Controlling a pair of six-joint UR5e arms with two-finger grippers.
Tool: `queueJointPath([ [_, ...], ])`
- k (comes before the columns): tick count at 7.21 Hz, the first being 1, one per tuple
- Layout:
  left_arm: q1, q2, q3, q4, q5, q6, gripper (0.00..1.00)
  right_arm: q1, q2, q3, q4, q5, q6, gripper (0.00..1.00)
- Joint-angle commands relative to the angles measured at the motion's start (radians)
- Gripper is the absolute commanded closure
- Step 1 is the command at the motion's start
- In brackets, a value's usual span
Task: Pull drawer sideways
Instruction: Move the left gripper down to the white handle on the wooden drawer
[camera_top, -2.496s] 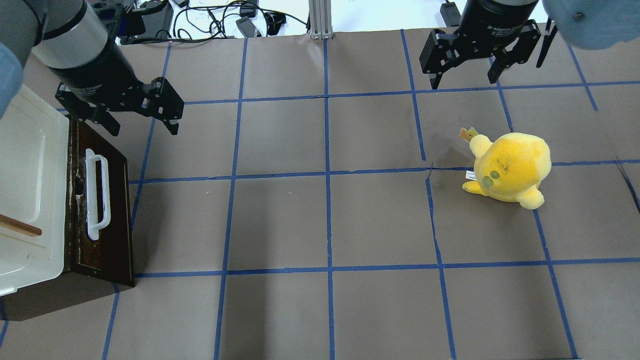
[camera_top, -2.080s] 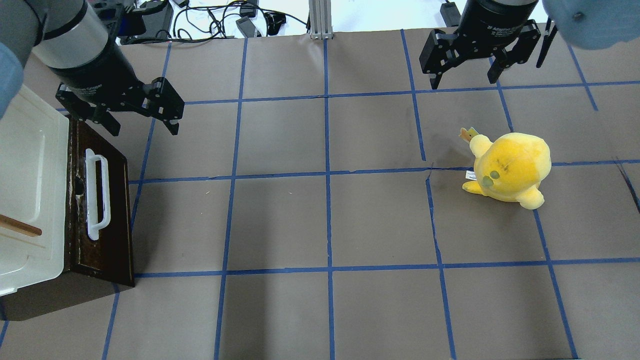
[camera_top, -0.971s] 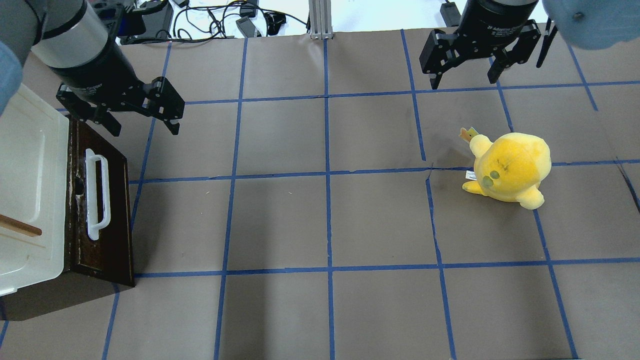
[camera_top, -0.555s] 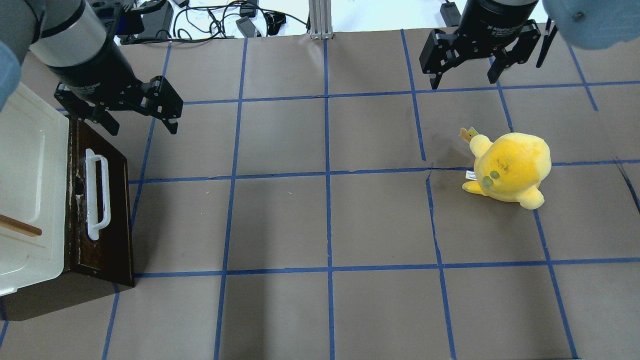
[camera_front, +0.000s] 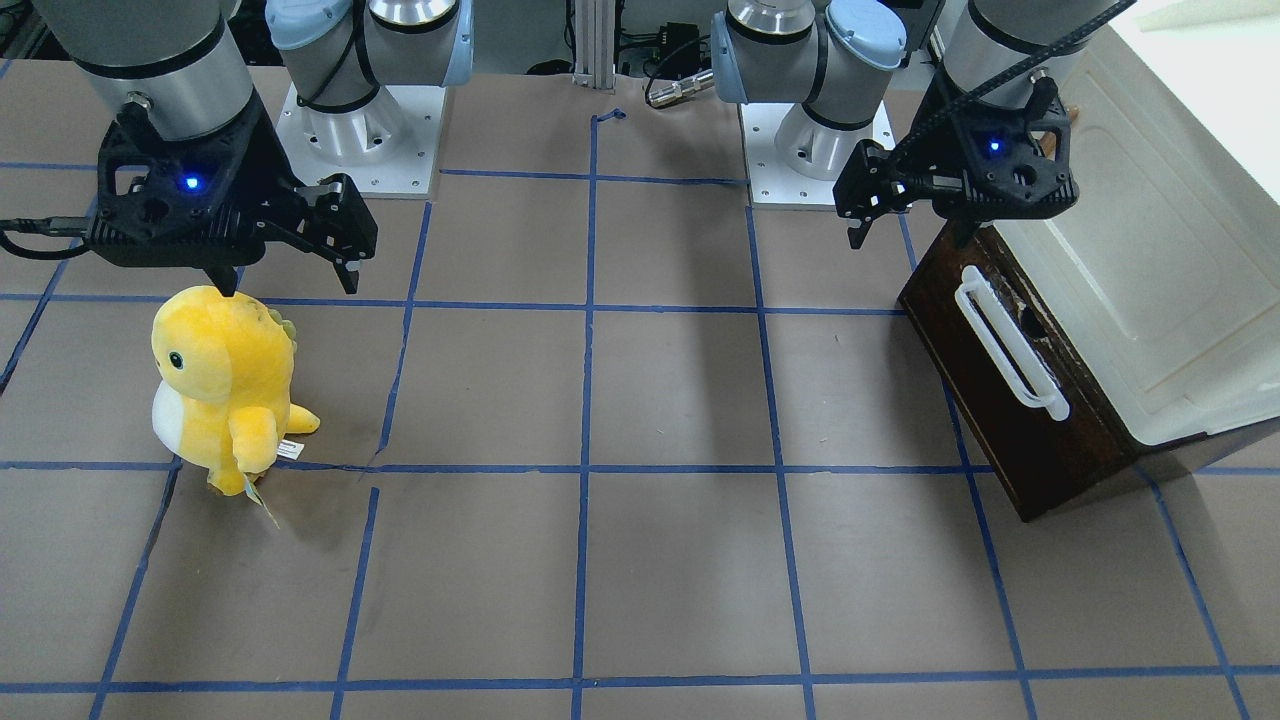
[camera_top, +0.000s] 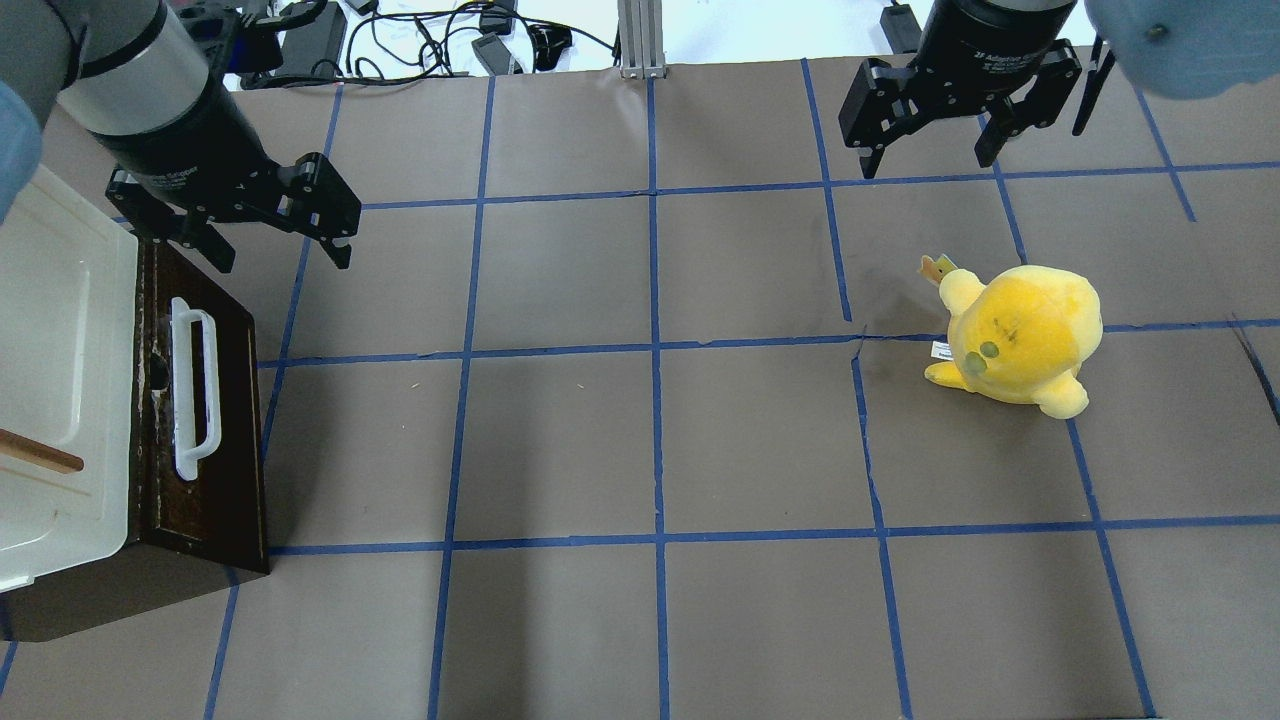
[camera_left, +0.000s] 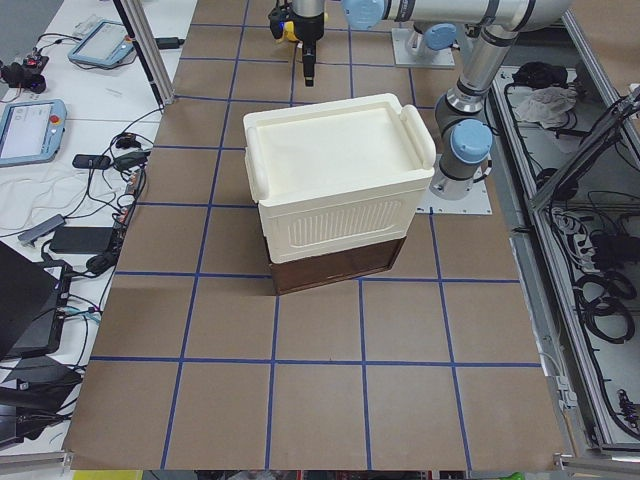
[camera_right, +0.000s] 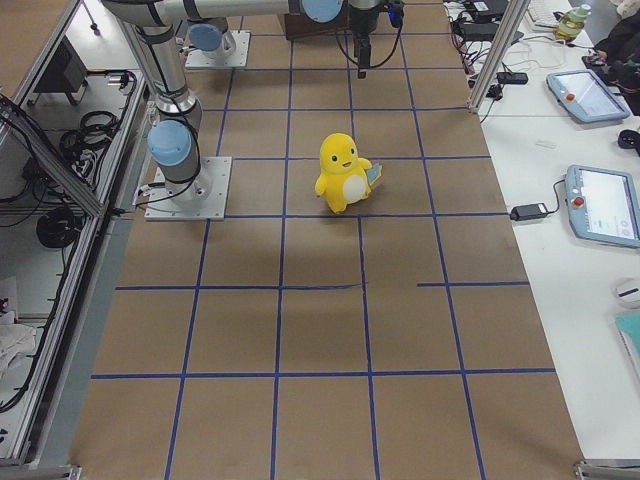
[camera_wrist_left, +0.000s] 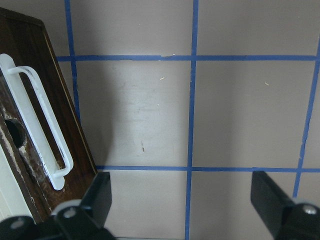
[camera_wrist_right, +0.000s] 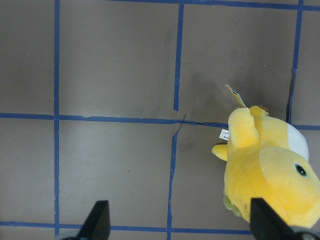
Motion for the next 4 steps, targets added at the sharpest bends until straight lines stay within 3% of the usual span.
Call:
queueJointPath([
  [1, -0.004, -0.016, -0.001, 0.032, 0.007, -0.009, 0.00, 0.000, 0.000, 0.000, 0.000, -0.001, 0.000, 0.00],
  [3, -0.035, -0.036, -0.050, 0.126, 0.062, -0.111, 0.00, 0.000, 0.000, 0.000, 0.000, 0.000, 0.000, 0.00],
  [4, -0.073, -0.047, -0.076, 0.131, 0.181, -0.156, 0.00, 0.000, 0.000, 0.000, 0.000, -0.001, 0.000, 0.00],
])
